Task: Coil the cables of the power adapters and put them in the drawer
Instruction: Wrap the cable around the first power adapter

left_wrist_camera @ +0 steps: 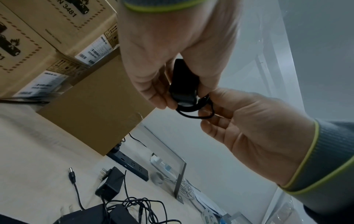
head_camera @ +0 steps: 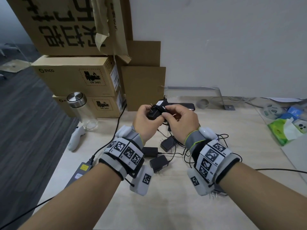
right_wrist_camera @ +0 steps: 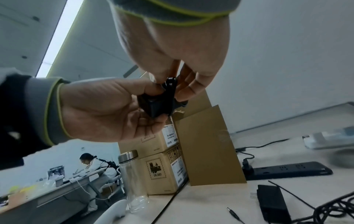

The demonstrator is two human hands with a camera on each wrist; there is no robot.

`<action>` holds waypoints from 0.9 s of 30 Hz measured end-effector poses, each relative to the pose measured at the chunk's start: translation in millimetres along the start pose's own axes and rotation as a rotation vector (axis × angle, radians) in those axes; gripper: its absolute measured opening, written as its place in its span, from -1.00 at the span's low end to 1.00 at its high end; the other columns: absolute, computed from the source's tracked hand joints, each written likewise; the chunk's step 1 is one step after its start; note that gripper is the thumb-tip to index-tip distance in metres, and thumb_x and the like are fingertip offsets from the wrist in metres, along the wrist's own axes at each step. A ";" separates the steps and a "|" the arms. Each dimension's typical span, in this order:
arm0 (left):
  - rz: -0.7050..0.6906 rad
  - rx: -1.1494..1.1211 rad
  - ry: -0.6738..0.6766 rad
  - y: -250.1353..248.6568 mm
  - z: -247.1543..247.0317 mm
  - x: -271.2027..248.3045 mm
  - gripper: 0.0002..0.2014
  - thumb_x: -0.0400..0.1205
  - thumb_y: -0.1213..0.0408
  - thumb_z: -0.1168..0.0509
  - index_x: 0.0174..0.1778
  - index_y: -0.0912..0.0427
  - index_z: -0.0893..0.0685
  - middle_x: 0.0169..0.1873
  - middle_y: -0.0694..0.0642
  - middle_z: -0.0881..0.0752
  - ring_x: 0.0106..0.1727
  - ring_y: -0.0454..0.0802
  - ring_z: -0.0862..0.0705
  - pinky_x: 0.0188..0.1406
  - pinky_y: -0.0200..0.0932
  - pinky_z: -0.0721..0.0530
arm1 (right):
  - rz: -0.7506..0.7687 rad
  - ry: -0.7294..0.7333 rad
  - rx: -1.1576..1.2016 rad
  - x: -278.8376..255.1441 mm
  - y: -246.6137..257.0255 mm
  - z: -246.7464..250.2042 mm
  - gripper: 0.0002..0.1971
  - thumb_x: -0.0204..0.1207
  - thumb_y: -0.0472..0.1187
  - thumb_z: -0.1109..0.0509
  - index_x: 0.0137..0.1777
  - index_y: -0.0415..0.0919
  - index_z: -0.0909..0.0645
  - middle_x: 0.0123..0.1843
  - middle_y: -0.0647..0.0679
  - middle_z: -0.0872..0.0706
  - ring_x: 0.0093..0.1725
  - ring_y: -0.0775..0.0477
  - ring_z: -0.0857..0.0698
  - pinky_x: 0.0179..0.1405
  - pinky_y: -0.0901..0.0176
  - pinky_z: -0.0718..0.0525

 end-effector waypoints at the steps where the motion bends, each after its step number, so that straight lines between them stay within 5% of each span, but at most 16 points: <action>1: 0.011 -0.012 0.016 0.6 -1.6 -1.0 -0.58 0.33 0.16 -0.51 0.06 0.13 -0.58 -0.16 0.05 -0.77 -0.10 0.01 -0.78 -0.04 0.03 -0.78 | 0.017 0.007 -0.017 0.6 1.5 0.8 -0.90 0.46 -0.15 -0.50 -0.05 0.03 -0.76 -0.23 0.09 -0.77 -0.28 0.04 -0.72 -0.16 0.19 -0.70; 4: 0.011 -0.010 0.061 -1.5 -4.2 -3.2 -0.56 0.30 0.14 -0.49 0.05 0.12 -0.56 -0.20 0.06 -0.77 -0.17 0.00 -0.76 -0.09 0.05 -0.77 | -0.016 0.030 0.019 5.6 -3.9 1.9 -0.91 0.47 -0.22 -0.50 -0.11 0.00 -0.77 -0.28 0.12 -0.75 -0.31 0.17 -0.67 -0.22 0.37 -0.64; 9: -0.023 0.006 0.093 -6.6 -6.2 -2.9 -0.64 0.43 0.38 -0.52 0.05 0.11 -0.54 -0.23 0.08 -0.76 -0.26 -0.02 -0.73 -0.18 0.01 -0.75 | -0.054 0.040 0.056 10.2 -8.8 1.5 -0.85 0.54 -0.31 -0.40 -0.17 -0.05 -0.72 -0.33 0.13 -0.68 -0.34 0.16 -0.60 -0.28 0.45 -0.57; 15: 0.018 -0.042 0.122 -0.3 -13.6 -2.9 -0.67 0.42 0.35 -0.51 -0.03 0.04 -0.52 -0.26 0.14 -0.75 -0.35 0.02 -0.66 -0.26 0.01 -0.67 | -0.126 -0.005 0.264 5.9 -15.6 -0.1 -0.75 0.59 -0.42 -0.30 -0.11 -0.06 -0.68 -0.26 0.04 -0.70 -0.26 0.09 -0.65 -0.17 0.21 -0.66; 19: 0.045 -0.013 0.115 11.3 -14.2 -7.5 -0.68 0.39 0.31 -0.51 -0.06 0.01 -0.54 -0.25 0.19 -0.75 -0.35 0.02 -0.67 -0.31 -0.05 -0.66 | -0.017 0.047 0.177 -0.6 -11.1 -2.9 -0.67 0.57 -0.43 -0.29 0.04 0.03 -0.71 -0.17 0.08 -0.73 -0.16 0.07 -0.69 -0.02 0.07 -0.74; 23: 0.049 0.018 0.112 19.0 -11.3 -11.8 -0.69 0.40 0.31 -0.52 -0.03 0.07 -0.58 -0.31 0.07 -0.72 -0.40 -0.08 -0.65 -0.32 -0.12 -0.64 | 0.190 0.136 -0.053 -11.4 3.3 -9.5 -0.75 0.47 -0.37 -0.43 0.08 -0.09 -0.77 -0.05 0.10 -0.70 -0.01 0.06 -0.68 0.07 0.28 -0.63; 27: 0.073 0.055 0.103 30.8 -10.6 -18.6 -0.72 0.31 0.13 -0.47 -0.12 -0.05 -0.57 -0.33 0.05 -0.74 -0.39 -0.04 -0.66 -0.28 -0.04 -0.70 | 0.169 0.106 -0.065 -14.7 -1.2 -10.8 -0.83 0.40 -0.40 -0.48 -0.08 -0.14 -0.75 -0.12 0.14 -0.63 -0.11 0.09 -0.64 -0.01 0.36 -0.59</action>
Point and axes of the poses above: each hand's wrist, its own x-axis towards the middle knuckle, its own z-axis out of the back of the hand, y = z × x, the point moved 10 cm from there along x, towards the middle knuckle
